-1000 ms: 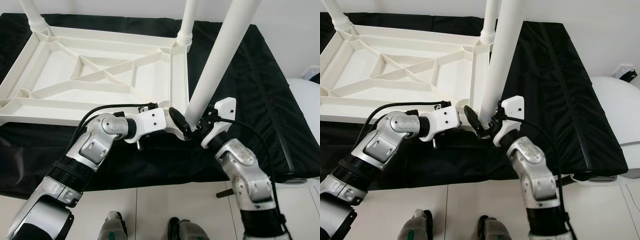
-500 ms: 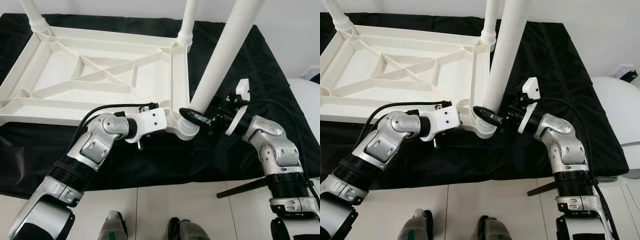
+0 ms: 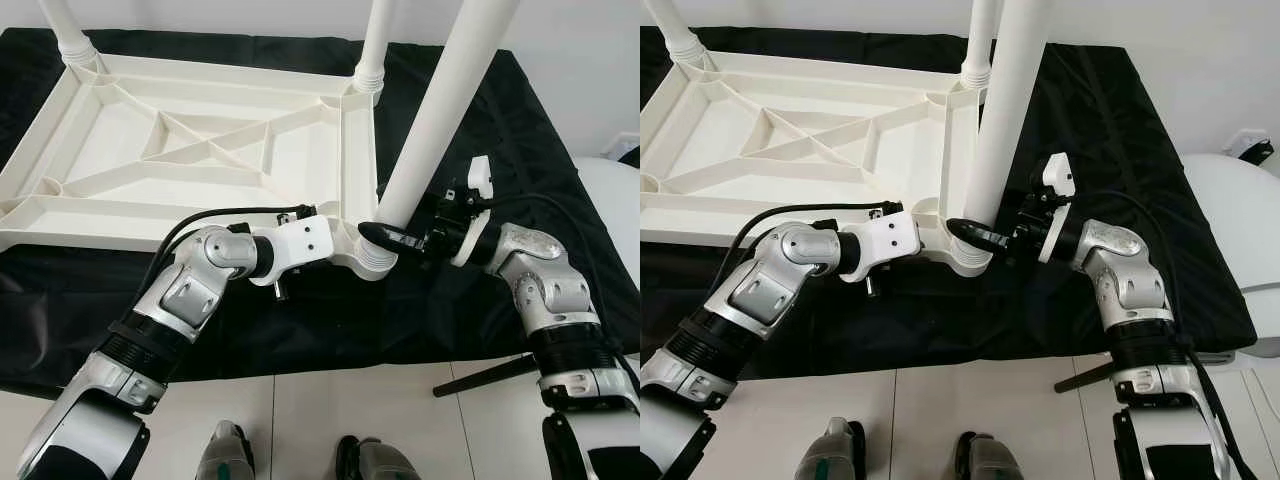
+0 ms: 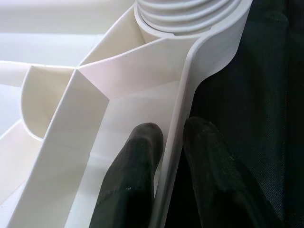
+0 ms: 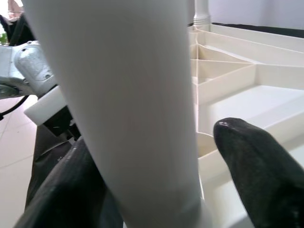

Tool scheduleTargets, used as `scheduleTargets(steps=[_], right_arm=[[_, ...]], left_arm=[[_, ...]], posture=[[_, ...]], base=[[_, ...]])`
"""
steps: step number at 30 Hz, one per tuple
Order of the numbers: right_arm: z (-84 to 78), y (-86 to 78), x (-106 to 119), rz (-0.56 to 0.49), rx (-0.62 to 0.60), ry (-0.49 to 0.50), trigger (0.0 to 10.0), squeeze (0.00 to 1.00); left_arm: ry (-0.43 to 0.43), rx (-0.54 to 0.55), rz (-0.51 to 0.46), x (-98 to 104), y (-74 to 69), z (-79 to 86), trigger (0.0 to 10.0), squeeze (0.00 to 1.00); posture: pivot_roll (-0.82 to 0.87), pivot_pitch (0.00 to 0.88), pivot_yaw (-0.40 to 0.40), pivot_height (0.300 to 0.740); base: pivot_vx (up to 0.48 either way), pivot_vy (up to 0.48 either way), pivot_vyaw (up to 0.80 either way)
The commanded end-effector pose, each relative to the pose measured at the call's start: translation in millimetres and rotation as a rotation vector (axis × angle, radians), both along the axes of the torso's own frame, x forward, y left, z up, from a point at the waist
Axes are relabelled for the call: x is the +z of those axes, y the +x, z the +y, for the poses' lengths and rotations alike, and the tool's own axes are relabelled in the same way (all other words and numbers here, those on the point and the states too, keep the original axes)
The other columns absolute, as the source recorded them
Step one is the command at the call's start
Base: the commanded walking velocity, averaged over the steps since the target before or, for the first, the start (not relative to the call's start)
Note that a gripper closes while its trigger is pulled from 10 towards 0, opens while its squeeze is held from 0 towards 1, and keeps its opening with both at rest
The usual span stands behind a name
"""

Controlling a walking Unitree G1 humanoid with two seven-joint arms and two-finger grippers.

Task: Building children table

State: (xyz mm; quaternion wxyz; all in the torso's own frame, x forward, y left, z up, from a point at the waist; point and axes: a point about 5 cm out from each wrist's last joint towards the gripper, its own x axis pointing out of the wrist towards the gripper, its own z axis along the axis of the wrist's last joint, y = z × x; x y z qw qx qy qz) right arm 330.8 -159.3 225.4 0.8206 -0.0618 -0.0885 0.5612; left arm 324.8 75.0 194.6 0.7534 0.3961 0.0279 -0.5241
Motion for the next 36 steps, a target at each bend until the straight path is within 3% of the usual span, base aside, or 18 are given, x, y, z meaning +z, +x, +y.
scheduleTargets(steps=[1, 18, 19, 36], right_arm=[[1.0, 0.6, 0.1, -0.016, 0.021, -0.013, 0.0, 0.0], [-3.0, -3.6, -0.7, -0.015, 0.038, -0.017, 0.0, 0.0], [-3.0, -4.8, -2.6, -0.007, 0.028, -0.021, 10.0, 0.0], [7.4, -23.2, -3.9, -0.025, -0.183, 0.125, 10.0, 0.0]], left_arm=[[0.011, -0.012, -0.013, -1.4, -1.3, -4.5, 10.0, 0.0], [0.01, -0.014, -0.013, -2.0, -1.6, -5.3, 10.0, 0.0], [0.009, -0.014, -0.014, -2.1, -1.8, -5.5, 10.0, 0.0], [0.009, -0.021, -0.014, -4.8, -2.9, -8.2, 10.0, 0.0]], posture=[[0.08, 0.212, -0.016, 0.74], [0.07, 0.212, -0.023, 0.74], [0.07, 0.21, -0.026, 0.74], [0.06, 0.195, -0.037, 0.74]], base=[[0.0, 0.0, 0.0], [0.0, 0.0, 0.0], [0.0, 0.0, 0.0], [0.0, 0.0, 0.0]])
